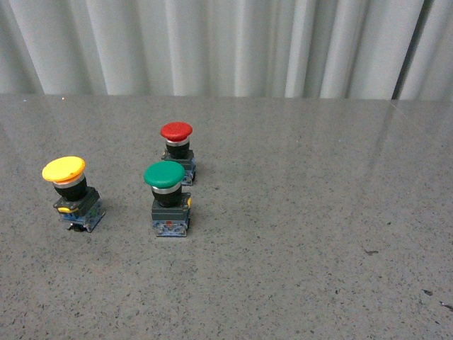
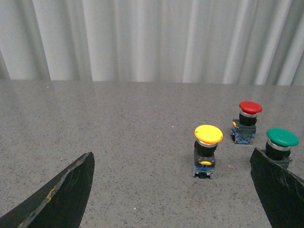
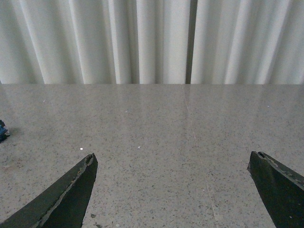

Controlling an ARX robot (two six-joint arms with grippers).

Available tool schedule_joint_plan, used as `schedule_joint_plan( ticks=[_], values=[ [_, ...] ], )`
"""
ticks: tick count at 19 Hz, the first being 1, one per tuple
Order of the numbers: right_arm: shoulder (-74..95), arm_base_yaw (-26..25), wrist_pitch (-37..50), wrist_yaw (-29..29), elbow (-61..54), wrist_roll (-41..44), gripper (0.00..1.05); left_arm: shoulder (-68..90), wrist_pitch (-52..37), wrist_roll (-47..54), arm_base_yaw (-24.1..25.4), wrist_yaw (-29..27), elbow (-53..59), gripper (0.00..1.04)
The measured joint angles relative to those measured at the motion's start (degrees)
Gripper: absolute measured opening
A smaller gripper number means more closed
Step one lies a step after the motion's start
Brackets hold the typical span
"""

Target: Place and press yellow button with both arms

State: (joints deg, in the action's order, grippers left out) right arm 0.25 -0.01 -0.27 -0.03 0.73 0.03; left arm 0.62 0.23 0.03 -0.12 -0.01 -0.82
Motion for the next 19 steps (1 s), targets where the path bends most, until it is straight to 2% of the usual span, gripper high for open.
schedule_joint_plan(
  ticks=[3, 5, 6, 7, 9, 11, 13, 15, 17, 19],
  values=[
    [0.00, 0.00, 0.00, 0.00, 0.00, 0.00, 0.98, 0.00, 0.00, 0.00, 0.00, 0.00, 0.00, 0.98],
    [0.00, 0.00, 0.00, 0.00, 0.00, 0.00, 0.98, 0.52, 2.23, -0.46, -0.81, -2.10, -0.48, 0.98],
    [0.00, 0.00, 0.00, 0.00, 0.00, 0.00, 0.98, 1.49, 5.55, -1.03, -1.97, -5.49, -1.51, 0.98],
    [0.00, 0.00, -0.02, 0.13, 0.00, -0.02, 0.98, 7.19, 8.00, -2.16, -5.84, -13.31, -3.74, 0.98],
    [0.00, 0.00, 0.04, 0.02, 0.00, -0.02, 0.98, 18.23, -0.31, -1.86, -6.29, -19.47, -7.19, 0.98],
    [0.00, 0.00, 0.00, 0.00, 0.00, -0.02, 0.98, 29.59, -12.24, -0.07, -5.27, -17.09, -12.57, 0.98],
    [0.00, 0.00, 0.00, 0.02, 0.00, -0.02, 0.98, 44.39, -20.70, 1.33, -5.09, -11.17, -20.37, 0.98],
    [0.00, 0.00, 0.04, 0.00, 0.00, -0.02, 0.98, 59.21, -17.81, 0.42, -6.27, -4.39, -30.08, 0.98],
    [0.00, 0.00, 0.02, 0.00, 0.00, -0.02, 0.98, 71.12, -12.81, -1.99, -8.02, -2.10, -39.30, 0.98],
    [0.00, 0.00, 0.00, 0.00, 0.00, -0.02, 0.98, 77.68, -10.23, -4.24, -9.40, -2.19, -44.92, 0.98]
  ],
)
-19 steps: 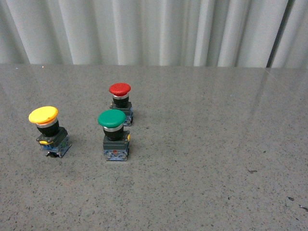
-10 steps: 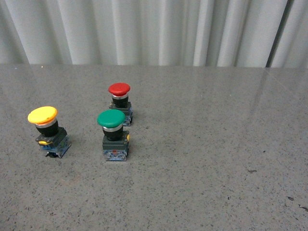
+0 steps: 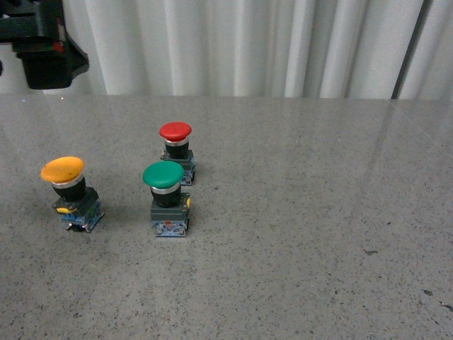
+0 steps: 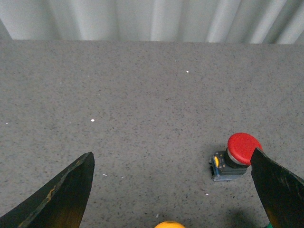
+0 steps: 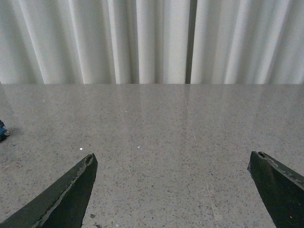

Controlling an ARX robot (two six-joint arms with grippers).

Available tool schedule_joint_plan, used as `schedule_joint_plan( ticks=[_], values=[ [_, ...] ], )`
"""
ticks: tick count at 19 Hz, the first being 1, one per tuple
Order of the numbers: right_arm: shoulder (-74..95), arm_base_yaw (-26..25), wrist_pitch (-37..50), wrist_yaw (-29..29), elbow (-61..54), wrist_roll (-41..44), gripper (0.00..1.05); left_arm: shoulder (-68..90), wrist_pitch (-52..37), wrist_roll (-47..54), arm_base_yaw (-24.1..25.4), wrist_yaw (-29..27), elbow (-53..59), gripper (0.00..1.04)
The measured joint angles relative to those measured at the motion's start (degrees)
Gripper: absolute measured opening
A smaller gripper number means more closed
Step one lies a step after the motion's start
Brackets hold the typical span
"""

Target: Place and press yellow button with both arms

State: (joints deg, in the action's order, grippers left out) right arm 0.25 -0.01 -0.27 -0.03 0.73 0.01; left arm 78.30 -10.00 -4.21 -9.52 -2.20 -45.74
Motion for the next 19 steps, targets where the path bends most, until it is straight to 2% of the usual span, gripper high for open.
schedule_joint_plan(
  ticks=[5, 13, 19],
  values=[
    [0.00, 0.00, 0.00, 0.02, 0.00, 0.00, 0.98, 6.82, -1.99, -1.07, -2.14, -0.85, 3.15, 0.98],
    [0.00, 0.00, 0.02, 0.00, 0.00, 0.00, 0.98, 10.84, -5.79, 1.57, -1.46, -1.99, 6.93, 0.96],
    [0.00, 0.00, 0.02, 0.02, 0.00, 0.00, 0.98, 9.46, -4.57, 4.59, -0.90, -3.37, 6.80, 0.39]
  ],
)
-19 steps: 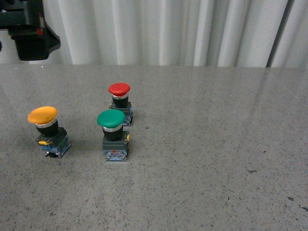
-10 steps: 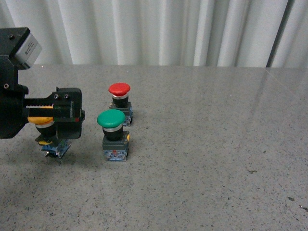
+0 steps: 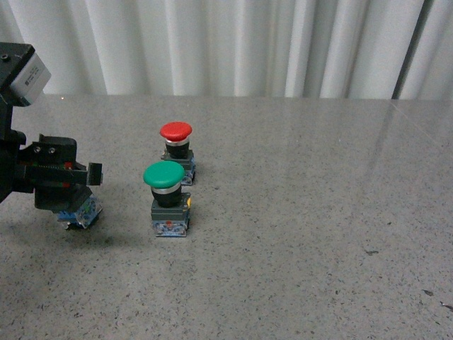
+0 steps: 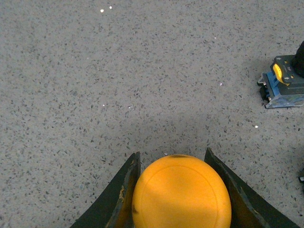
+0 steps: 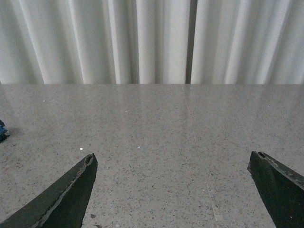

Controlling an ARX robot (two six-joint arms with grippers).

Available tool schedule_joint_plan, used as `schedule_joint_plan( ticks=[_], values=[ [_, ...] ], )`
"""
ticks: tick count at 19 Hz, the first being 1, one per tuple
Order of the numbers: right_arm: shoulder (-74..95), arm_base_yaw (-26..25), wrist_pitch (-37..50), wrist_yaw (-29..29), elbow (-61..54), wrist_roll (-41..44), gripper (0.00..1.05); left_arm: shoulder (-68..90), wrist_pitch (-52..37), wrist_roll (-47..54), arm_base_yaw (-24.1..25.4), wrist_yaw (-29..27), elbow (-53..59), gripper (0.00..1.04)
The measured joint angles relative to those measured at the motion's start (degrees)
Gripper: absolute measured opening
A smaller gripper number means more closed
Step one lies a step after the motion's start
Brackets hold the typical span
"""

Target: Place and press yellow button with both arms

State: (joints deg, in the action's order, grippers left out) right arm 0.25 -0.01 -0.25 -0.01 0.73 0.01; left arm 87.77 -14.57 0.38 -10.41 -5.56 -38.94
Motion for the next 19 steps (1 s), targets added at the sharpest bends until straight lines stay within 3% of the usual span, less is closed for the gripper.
schedule_joint_plan(
  ticks=[3, 6, 10, 13, 19],
  values=[
    [0.00, 0.00, 0.00, -0.02, 0.00, 0.00, 0.98, -5.33, 3.63, 1.16, -1.86, -1.09, -2.51, 0.34],
    [0.00, 0.00, 0.00, -0.02, 0.00, 0.00, 0.98, -9.84, 7.41, 1.60, -8.24, -1.92, -12.76, 0.34],
    [0.00, 0.00, 0.00, -0.02, 0.00, 0.00, 0.98, 0.96, 11.39, -1.66, -18.86, -2.38, -28.20, 0.34],
    [0.00, 0.00, 0.00, -0.02, 0.00, 0.00, 0.98, 10.03, 11.80, -7.28, -24.55, -4.02, -31.15, 0.34],
    [0.00, 0.00, 0.00, -0.02, 0.00, 0.00, 0.98, 16.26, 10.56, -15.69, -26.29, -5.35, -30.75, 0.34]
  ],
)
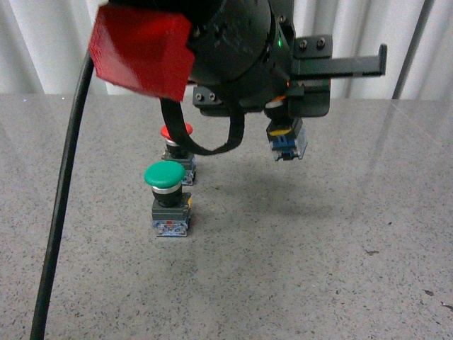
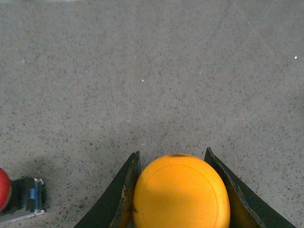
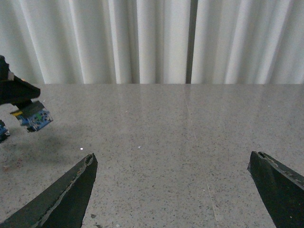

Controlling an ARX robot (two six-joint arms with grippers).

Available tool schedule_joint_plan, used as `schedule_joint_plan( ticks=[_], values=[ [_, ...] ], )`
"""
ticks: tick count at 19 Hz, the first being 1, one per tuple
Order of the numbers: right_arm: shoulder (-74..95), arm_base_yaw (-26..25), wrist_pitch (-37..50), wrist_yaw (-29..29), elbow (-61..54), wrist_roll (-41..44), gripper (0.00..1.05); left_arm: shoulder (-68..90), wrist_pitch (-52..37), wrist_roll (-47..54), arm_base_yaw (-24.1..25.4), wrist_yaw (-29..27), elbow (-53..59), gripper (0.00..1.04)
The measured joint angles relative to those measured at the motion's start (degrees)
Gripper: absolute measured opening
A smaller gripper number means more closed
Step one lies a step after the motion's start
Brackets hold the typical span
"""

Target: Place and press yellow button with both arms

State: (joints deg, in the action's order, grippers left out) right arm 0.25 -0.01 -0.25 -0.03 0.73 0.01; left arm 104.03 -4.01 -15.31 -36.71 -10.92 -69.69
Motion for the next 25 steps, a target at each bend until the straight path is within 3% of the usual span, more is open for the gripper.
schedule_joint_plan(
  ticks=[10, 11, 17, 18, 25],
  values=[
    [0.00, 0.00, 0.00, 0.02, 0.00, 0.00, 0.98, 7.67, 2.54, -0.70, -2.38, -0.74, -2.80, 0.34],
    [0.00, 0.00, 0.00, 0.00, 0.00, 0.00, 0.98, 8.09, 2.71, -0.66, -2.56, -0.96, -3.32, 0.38],
    [0.00, 0.00, 0.00, 0.00, 0.00, 0.00, 0.98, 8.61, 2.69, -0.02, -2.95, -0.90, -4.48, 0.96],
    [0.00, 0.00, 0.00, 0.02, 0.00, 0.00, 0.98, 8.57, 1.84, 0.55, -2.82, -0.92, -4.55, 1.00],
    [0.00, 0.00, -0.02, 0.02, 0.00, 0.00, 0.98, 0.42, -5.11, 7.34, 1.57, -1.38, -3.76, 0.98]
  ],
)
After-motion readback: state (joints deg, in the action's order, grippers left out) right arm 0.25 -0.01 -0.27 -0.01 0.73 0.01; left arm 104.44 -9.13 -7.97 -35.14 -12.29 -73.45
